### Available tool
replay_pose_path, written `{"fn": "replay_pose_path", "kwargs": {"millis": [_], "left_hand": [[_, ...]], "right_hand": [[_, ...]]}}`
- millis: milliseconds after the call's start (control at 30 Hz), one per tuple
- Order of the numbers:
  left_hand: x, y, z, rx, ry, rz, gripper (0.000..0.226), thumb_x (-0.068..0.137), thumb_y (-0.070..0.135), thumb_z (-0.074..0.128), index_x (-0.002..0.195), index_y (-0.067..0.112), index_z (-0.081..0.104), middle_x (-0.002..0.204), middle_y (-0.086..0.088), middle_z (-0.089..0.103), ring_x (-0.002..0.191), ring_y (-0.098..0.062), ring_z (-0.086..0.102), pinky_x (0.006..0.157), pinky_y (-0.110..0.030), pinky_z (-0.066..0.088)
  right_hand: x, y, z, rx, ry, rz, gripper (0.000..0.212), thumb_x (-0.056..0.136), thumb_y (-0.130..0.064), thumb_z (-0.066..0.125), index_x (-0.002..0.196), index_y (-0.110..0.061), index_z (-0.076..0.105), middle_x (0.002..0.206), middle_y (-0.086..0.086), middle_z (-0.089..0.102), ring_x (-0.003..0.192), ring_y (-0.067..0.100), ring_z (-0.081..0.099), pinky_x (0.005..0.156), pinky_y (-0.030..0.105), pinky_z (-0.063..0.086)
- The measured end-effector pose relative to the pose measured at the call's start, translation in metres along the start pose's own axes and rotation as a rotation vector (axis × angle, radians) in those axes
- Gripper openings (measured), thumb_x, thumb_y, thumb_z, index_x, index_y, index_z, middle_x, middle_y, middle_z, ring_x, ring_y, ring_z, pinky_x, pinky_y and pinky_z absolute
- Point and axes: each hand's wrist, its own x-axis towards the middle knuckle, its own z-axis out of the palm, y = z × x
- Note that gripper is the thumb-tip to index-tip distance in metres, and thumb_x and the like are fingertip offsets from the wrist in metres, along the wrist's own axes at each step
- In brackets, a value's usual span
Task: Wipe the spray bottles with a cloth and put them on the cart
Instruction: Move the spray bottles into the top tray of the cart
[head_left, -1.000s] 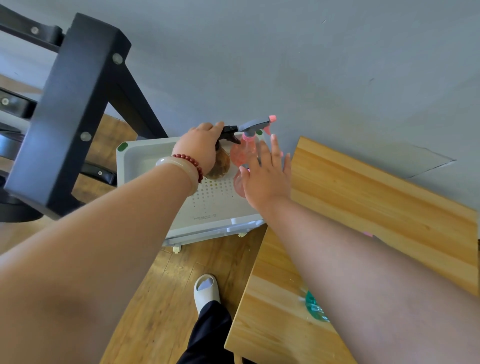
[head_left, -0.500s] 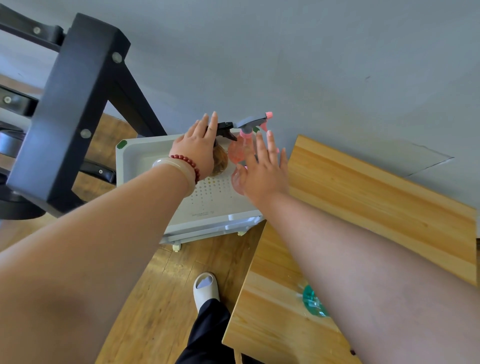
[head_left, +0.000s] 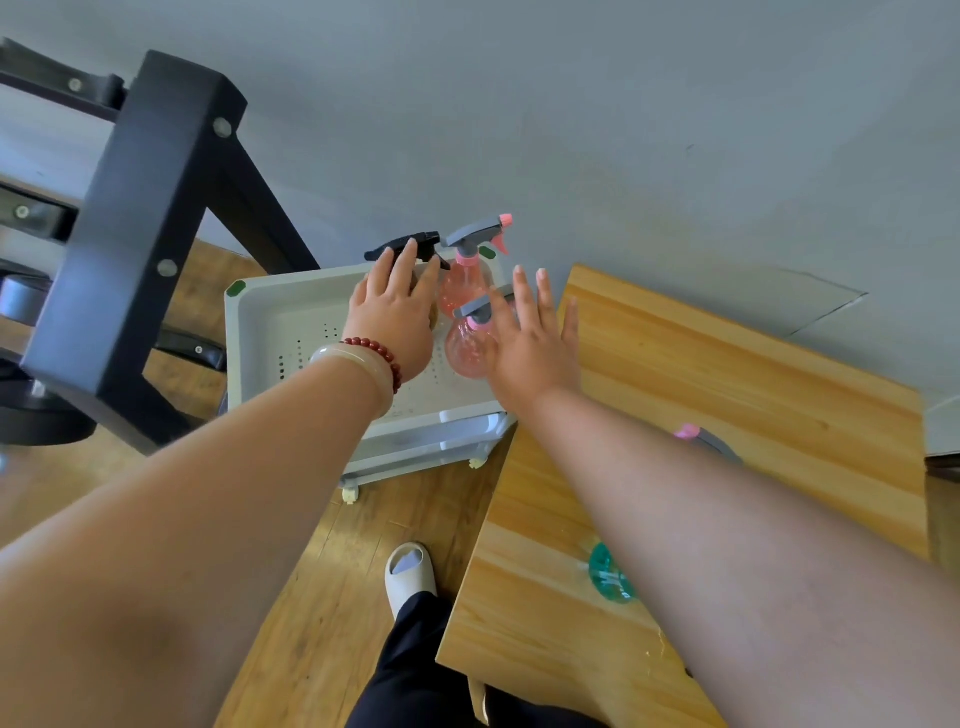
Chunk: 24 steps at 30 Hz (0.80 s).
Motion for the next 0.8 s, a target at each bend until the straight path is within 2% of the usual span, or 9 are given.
{"fn": "replay_pose_path", "kwargs": {"millis": [133,267,367,533,800], "left_hand": [[-0.025,0.013,0.009,-0.033,0.010,0.037,0.067,0.097,0.008,0.045,0.157,0.021,0.018,0.165,-0.005,0.005,0.152,-0.030,0.001,0.122,-0.048,0.014],[-0.058,0.038,0.025,-0.104,0.040,0.070,0.058,0.095,0.006,0.047,0.151,0.015,0.034,0.160,-0.005,0.024,0.147,-0.028,0.016,0.119,-0.045,0.022],[-0.081,0.065,0.039,-0.104,-0.029,0.114,0.058,0.097,0.010,0.046,0.153,0.017,0.030,0.160,-0.004,0.023,0.148,-0.026,0.015,0.119,-0.042,0.020],[-0.111,0.112,0.061,-0.106,-0.115,0.204,0.055,0.100,0.017,0.043,0.154,0.019,0.030,0.161,-0.002,0.023,0.148,-0.024,0.015,0.119,-0.039,0.018],[-0.125,0.156,0.077,-0.094,-0.166,0.201,0.054,0.102,0.020,0.040,0.155,0.020,0.026,0.162,0.000,0.022,0.149,-0.023,0.015,0.119,-0.039,0.019]], "right_hand": [[-0.021,0.012,-0.001,0.015,0.002,0.026,0.053,0.106,-0.026,0.032,0.156,-0.021,0.017,0.166,0.004,-0.004,0.152,0.027,-0.012,0.119,0.050,-0.009],[-0.056,0.034,-0.001,0.057,0.005,0.079,0.048,0.105,-0.028,0.035,0.152,-0.016,0.031,0.163,0.009,0.017,0.151,0.029,0.007,0.121,0.047,-0.001],[-0.084,0.058,-0.002,0.072,0.025,0.113,0.044,0.104,-0.028,0.036,0.146,-0.014,0.041,0.156,0.009,0.031,0.145,0.029,0.021,0.121,0.045,0.007],[-0.121,0.097,0.008,0.047,0.061,0.163,0.040,0.104,-0.030,0.037,0.139,-0.013,0.050,0.149,0.010,0.041,0.141,0.030,0.028,0.120,0.044,0.013],[-0.165,0.146,0.034,0.113,0.173,0.251,0.033,0.098,-0.027,0.054,0.123,-0.007,0.063,0.135,0.017,0.056,0.130,0.037,0.044,0.114,0.051,0.028]]}}
